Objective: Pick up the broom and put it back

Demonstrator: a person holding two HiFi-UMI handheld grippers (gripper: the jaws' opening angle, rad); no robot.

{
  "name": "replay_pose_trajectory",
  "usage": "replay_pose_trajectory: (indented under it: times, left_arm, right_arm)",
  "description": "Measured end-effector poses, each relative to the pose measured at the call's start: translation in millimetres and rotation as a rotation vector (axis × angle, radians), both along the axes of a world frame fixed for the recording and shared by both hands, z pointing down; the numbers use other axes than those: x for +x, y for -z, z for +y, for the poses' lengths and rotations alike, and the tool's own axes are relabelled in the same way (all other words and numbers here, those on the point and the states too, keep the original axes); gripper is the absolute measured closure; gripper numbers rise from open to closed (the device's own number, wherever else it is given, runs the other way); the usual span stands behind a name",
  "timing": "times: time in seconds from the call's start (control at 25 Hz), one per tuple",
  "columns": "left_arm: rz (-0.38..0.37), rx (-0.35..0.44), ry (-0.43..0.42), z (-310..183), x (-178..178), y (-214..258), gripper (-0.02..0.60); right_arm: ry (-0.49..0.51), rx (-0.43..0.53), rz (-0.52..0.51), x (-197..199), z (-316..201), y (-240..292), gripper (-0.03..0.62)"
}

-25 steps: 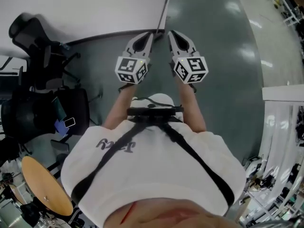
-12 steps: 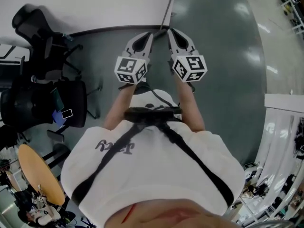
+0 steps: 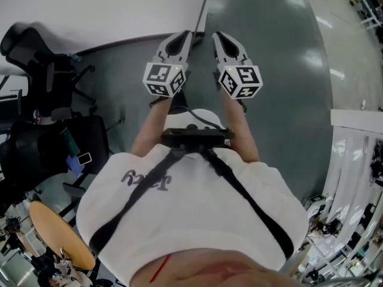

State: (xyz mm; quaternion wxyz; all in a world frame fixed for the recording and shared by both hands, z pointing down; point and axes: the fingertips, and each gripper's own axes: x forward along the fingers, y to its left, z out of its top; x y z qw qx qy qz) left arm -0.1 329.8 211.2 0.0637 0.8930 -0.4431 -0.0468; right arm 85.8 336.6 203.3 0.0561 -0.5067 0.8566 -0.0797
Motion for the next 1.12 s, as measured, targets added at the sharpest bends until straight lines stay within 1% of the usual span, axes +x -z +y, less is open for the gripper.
replay_pose_trajectory:
  times: [0.12,0.2,0.32,0.4,0.48,0.56,0.68,0.8,0.88,1.0,1.12]
  left_arm:
    - [-0.009,0.009,-0.030,-38,4,2,0.569]
    - [-0.017,0.010,-0.046,-66,1,2,0.569]
    - [-0.032,0.015,-0.058,-115,-8,9,0.569]
    - [-0.041,0.035,-0.061,-148,-14,20,0.569]
    - [-0.039,0.050,-0.064,-176,-26,27,0.569]
    - [-0.029,0.042,-0.067,-198,-40,27,0.569]
    - [-0.030,0.012,-0.063,-224,-58,17,0.569]
    - [-0.011,-0.019,-0.052,-249,-65,4,0.569]
    - [0.000,-0.032,-0.066,-265,-64,-6,0.569]
    - [-0.011,-0.052,-0.100,-277,-60,-24,0.569]
    - [-0.012,-0.079,-0.102,-285,-61,-40,0.569]
  right_arm:
    - [-0.037,0.009,-0.006,8,-39,5,0.588]
    - [-0.049,0.007,-0.013,5,-69,4,0.588]
    - [-0.044,0.004,-0.018,-8,-121,8,0.588]
    - [-0.037,0.017,-0.010,-18,-154,19,0.588]
    - [-0.033,0.030,0.001,-34,-183,27,0.588]
    - [-0.029,0.025,0.015,-52,-207,27,0.588]
    - [-0.010,0.000,0.027,-76,-233,20,0.588]
    - [0.004,-0.027,0.050,-84,-251,7,0.588]
    - [-0.015,-0.054,0.045,-80,-265,-5,0.588]
    - [-0.054,-0.095,0.014,-68,-277,-25,0.588]
    - [-0.068,-0.114,0.010,-59,-284,-37,0.588]
